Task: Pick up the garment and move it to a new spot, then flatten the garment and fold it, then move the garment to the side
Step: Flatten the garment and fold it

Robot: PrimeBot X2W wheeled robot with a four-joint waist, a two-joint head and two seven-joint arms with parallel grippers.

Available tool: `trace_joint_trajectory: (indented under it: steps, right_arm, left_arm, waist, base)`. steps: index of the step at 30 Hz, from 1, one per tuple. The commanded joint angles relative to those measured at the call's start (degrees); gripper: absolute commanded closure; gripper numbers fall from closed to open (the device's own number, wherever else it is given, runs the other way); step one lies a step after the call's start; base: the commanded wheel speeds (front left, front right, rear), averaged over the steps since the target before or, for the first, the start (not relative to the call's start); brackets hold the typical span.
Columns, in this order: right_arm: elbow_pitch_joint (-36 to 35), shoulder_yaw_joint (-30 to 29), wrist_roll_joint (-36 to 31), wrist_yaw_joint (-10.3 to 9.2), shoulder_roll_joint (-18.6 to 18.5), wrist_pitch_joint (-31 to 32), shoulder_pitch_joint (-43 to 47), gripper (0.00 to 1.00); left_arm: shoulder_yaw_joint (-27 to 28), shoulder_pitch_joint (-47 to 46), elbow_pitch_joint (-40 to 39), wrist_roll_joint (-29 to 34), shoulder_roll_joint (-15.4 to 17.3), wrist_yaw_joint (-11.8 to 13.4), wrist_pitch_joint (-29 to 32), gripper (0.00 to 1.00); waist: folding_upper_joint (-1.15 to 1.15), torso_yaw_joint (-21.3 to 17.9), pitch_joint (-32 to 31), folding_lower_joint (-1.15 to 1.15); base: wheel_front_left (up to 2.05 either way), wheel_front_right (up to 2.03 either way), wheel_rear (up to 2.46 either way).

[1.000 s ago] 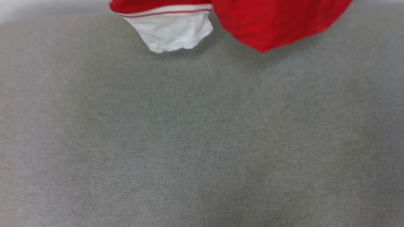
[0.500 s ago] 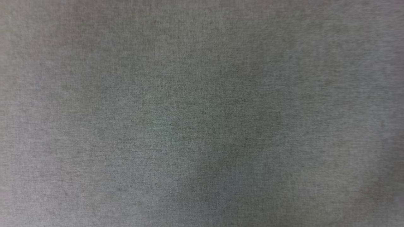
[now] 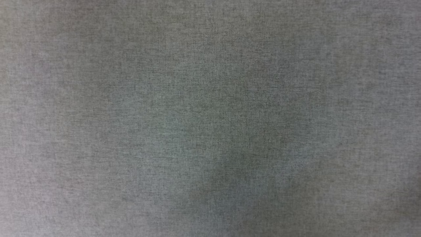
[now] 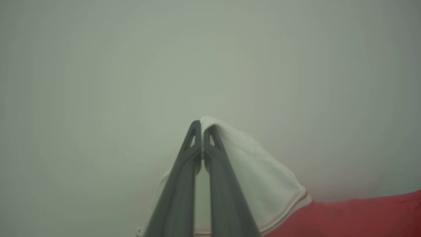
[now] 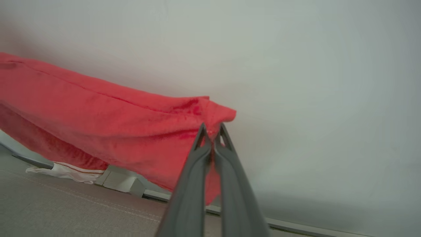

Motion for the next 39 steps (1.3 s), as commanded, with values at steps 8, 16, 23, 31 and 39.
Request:
trace_joint_trajectory:
  steps: [8, 16, 23, 31, 39]
  right_arm:
    - [-2.98, 2.12, 5.36, -0.05, -0.41, -4.28, 13.59, 1.00]
    - [-4.56, 5.29, 10.10, -0.05, -0.80, -7.40, 25.75, 1.00]
    - [-5.88, 9.50, 13.51, -0.05, -0.70, -9.60, 37.32, 1.00]
    - [-7.08, 13.63, 18.04, -0.05, -0.14, -10.84, 49.54, 1.00]
    - [-8.58, 17.62, 21.79, -0.05, -1.00, -11.91, 59.53, 1.00]
  left_arm:
    - [0.02, 14.48, -1.41, -2.84, 0.60, -4.12, -2.43, 1.00]
    - [1.05, 32.45, -7.84, -4.31, 2.29, -4.97, -2.79, 1.00]
    - [2.60, 51.54, -16.07, -7.18, 4.49, -4.98, -2.82, 1.00]
    - [6.25, 70.60, -23.17, -7.57, 5.29, -4.98, -2.83, 1.00]
    - [9.03, 85.79, -27.50, -7.49, 5.20, -4.99, -2.83, 1.00]
  waist:
    - [0.00, -0.75, -4.30, -0.01]
    - [0.00, -1.49, -12.38, -0.01]
    - [0.00, -1.78, -21.88, -0.01]
    - [0.00, -2.25, -31.92, -0.01]
    - [0.00, -3.05, -38.93, -0.01]
  base:
    - [0.00, 0.00, 0.00]
    - [0.00, 0.00, 0.00]
    - [0.00, 0.00, 0.00]
    - [0.00, 0.00, 0.00]
    - [0.00, 0.00, 0.00]
